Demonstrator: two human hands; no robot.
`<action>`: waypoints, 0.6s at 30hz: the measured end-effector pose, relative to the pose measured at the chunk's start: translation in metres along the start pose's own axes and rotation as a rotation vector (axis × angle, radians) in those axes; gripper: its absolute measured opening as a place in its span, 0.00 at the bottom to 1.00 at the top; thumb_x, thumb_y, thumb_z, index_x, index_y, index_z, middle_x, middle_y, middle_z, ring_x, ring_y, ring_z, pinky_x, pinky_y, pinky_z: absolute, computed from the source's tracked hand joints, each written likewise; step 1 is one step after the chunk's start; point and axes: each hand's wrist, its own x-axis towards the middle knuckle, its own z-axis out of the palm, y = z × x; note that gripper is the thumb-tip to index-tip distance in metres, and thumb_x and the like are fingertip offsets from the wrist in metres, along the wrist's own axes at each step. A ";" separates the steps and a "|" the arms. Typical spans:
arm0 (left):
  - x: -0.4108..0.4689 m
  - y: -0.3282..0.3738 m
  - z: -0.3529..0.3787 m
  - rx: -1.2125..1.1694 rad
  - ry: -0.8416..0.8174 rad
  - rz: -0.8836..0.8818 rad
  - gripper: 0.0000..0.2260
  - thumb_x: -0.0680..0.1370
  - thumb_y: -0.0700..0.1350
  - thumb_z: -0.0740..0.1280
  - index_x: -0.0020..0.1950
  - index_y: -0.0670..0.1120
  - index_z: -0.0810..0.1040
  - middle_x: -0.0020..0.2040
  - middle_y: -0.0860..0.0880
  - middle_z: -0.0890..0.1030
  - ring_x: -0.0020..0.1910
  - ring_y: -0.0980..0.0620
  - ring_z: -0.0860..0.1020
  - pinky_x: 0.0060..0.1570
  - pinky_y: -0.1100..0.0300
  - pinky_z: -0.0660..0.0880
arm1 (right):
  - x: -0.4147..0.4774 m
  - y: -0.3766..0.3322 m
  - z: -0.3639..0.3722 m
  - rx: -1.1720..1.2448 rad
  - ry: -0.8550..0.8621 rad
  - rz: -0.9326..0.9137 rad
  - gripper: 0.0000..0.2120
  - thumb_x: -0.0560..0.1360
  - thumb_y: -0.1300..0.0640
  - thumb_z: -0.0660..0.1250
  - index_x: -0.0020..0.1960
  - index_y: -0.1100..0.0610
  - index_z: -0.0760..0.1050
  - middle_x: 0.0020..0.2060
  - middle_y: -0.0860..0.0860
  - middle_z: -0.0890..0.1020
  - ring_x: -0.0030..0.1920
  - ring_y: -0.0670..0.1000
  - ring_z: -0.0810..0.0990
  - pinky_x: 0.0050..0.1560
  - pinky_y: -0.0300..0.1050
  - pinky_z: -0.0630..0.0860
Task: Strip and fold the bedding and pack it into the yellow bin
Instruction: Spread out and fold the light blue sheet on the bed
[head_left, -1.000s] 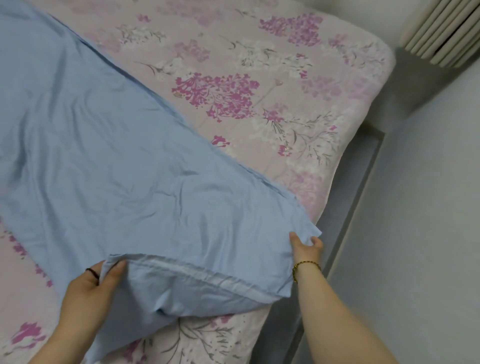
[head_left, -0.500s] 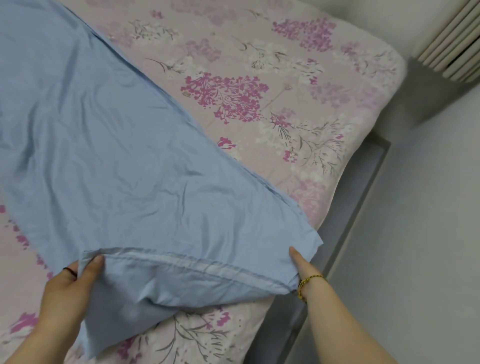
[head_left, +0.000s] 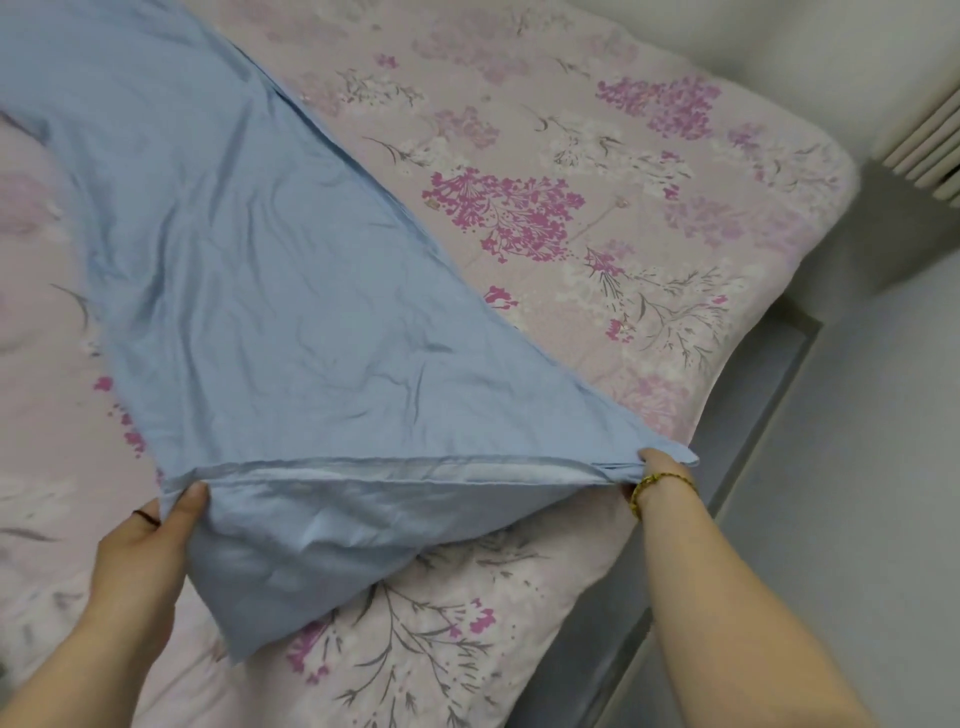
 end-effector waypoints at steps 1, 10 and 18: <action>-0.001 0.004 -0.002 -0.042 -0.005 -0.004 0.08 0.79 0.43 0.61 0.54 0.41 0.75 0.48 0.37 0.78 0.44 0.51 0.77 0.46 0.62 0.74 | -0.007 -0.009 0.001 0.053 -0.020 -0.027 0.19 0.77 0.61 0.60 0.67 0.64 0.65 0.48 0.55 0.76 0.35 0.54 0.76 0.48 0.46 0.77; -0.013 0.029 -0.057 -0.295 -0.006 0.058 0.07 0.80 0.42 0.59 0.55 0.42 0.73 0.51 0.41 0.76 0.46 0.46 0.75 0.53 0.54 0.69 | -0.125 -0.035 -0.019 0.438 -0.271 -0.309 0.04 0.76 0.64 0.60 0.49 0.59 0.72 0.22 0.47 0.81 0.23 0.46 0.80 0.30 0.40 0.80; -0.015 0.050 -0.110 -0.422 0.139 0.124 0.09 0.81 0.44 0.58 0.55 0.41 0.74 0.45 0.44 0.78 0.45 0.47 0.76 0.55 0.50 0.70 | -0.183 -0.093 0.032 0.242 -0.333 -0.535 0.02 0.76 0.61 0.62 0.45 0.56 0.71 0.37 0.51 0.78 0.28 0.45 0.78 0.28 0.38 0.76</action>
